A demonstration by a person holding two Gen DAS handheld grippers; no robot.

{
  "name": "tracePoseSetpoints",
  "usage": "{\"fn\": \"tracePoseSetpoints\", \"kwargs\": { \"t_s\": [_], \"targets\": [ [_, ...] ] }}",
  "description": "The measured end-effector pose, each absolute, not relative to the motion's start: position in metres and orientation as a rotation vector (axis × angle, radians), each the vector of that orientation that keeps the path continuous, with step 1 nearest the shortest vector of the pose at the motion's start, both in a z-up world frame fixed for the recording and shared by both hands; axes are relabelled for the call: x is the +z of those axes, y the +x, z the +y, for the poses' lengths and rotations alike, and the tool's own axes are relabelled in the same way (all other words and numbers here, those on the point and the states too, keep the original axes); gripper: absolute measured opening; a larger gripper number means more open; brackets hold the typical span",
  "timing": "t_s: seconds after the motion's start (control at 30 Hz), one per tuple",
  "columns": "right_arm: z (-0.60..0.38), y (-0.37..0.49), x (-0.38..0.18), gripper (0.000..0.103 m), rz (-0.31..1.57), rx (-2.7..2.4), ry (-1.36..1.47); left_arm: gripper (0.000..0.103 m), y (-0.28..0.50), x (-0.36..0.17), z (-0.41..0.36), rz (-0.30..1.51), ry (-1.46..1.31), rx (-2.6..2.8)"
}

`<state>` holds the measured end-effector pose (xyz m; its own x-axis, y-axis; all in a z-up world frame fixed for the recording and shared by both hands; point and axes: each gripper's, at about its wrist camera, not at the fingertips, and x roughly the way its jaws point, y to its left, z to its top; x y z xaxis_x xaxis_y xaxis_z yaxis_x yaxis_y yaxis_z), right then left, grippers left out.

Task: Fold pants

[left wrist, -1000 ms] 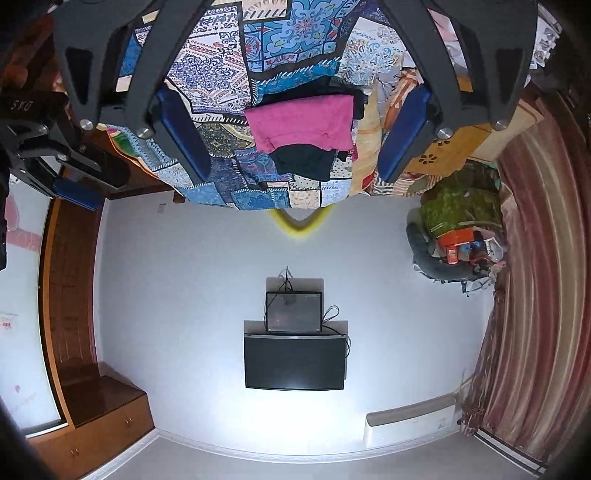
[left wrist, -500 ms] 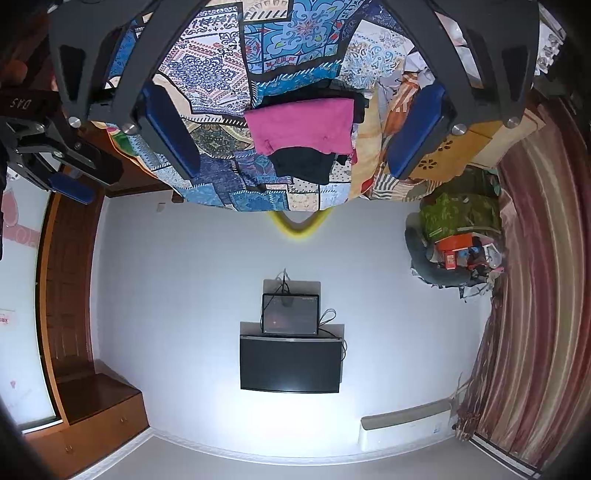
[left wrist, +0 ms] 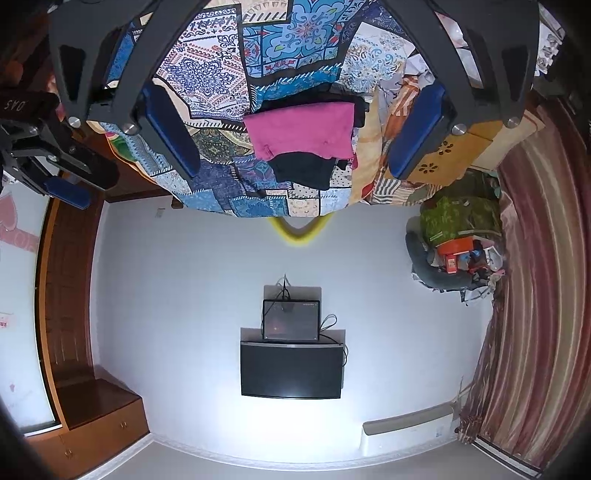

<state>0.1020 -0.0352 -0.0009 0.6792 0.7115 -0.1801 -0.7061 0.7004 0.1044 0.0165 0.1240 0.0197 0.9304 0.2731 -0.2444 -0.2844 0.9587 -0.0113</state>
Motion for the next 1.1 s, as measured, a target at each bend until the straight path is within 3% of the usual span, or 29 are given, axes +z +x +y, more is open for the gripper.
{"fn": "tracePoseSetpoints", "kwargs": {
  "t_s": [1.1],
  "targets": [
    [-0.042, 0.1005, 0.0, 0.103, 0.21, 0.767, 0.026, 0.103, 0.0188, 0.02, 0.1249, 0.248, -0.063, 0.25]
  ]
}}
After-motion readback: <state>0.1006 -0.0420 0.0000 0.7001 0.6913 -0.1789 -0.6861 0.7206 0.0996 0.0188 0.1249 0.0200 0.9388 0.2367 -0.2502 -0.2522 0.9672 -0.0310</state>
